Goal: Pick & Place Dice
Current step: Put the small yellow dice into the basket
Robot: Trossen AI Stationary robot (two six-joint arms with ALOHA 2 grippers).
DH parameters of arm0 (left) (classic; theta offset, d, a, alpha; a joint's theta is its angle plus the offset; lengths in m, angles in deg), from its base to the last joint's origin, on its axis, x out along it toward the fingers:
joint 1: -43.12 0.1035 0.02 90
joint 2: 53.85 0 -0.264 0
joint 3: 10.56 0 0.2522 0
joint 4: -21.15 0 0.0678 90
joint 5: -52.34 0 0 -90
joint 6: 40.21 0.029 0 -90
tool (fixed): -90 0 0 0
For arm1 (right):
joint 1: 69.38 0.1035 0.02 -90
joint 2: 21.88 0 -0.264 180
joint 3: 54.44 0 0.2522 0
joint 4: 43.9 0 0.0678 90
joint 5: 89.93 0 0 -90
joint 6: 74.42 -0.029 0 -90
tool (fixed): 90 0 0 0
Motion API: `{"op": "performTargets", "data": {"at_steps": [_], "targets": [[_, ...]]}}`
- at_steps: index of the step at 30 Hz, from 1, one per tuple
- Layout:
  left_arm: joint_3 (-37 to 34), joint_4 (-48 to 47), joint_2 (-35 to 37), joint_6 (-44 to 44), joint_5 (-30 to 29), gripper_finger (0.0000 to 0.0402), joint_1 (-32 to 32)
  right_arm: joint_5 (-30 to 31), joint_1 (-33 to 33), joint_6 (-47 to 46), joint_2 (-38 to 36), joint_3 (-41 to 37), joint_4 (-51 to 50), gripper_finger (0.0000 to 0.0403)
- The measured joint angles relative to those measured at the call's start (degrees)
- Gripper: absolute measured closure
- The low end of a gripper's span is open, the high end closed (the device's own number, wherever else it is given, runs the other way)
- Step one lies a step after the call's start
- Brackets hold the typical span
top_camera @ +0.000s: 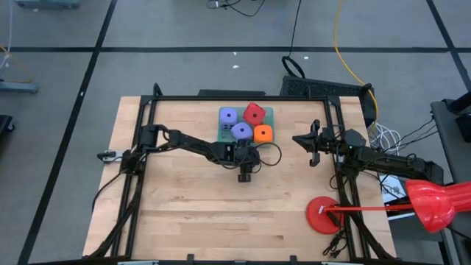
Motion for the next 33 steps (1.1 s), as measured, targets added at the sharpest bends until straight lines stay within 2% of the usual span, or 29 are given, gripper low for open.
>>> {"op": "performTargets", "data": {"at_steps": [6,11,15,19,23,27,33], "targets": [[-0.1,-0.6,0.0,0.4,0.5,0.0300,-0.1,0.0,0.0,0.7,0.0,0.0,-0.3,0.0401],[-0.1,-0.8,0.0,-0.6,0.6,0.0344,-0.1,0.0,0.0,0.7,0.0,0.0,-0.3,0.0401],[-0.2,-1.0,0.9,-1.6,0.6,0.0358,-0.1,0.0,0.0,0.0,0.0,0.0,-0.3,0.0402],[-0.6,-3.6,3.7,-1.9,0.6,0.0346,-0.8,-0.1,0.0,-0.1,0.0,0.0,-0.5,0.0401],[-0.7,-8.5,9.8,-1.2,0.2,0.0348,-1.3,-0.1,0.0,-0.2,0.0,0.0,-0.8,0.0402],[-2.6,-11.8,18.9,-1.3,-0.5,0.0357,-0.6,-0.1,0.0,-0.6,0.0,0.0,-0.8,0.0401],[-12.4,-5.1,36.9,-0.2,0.7,0.0347,0.6,-0.7,0.0,-0.6,0.0,0.0,-1.3,0.0402]]}}
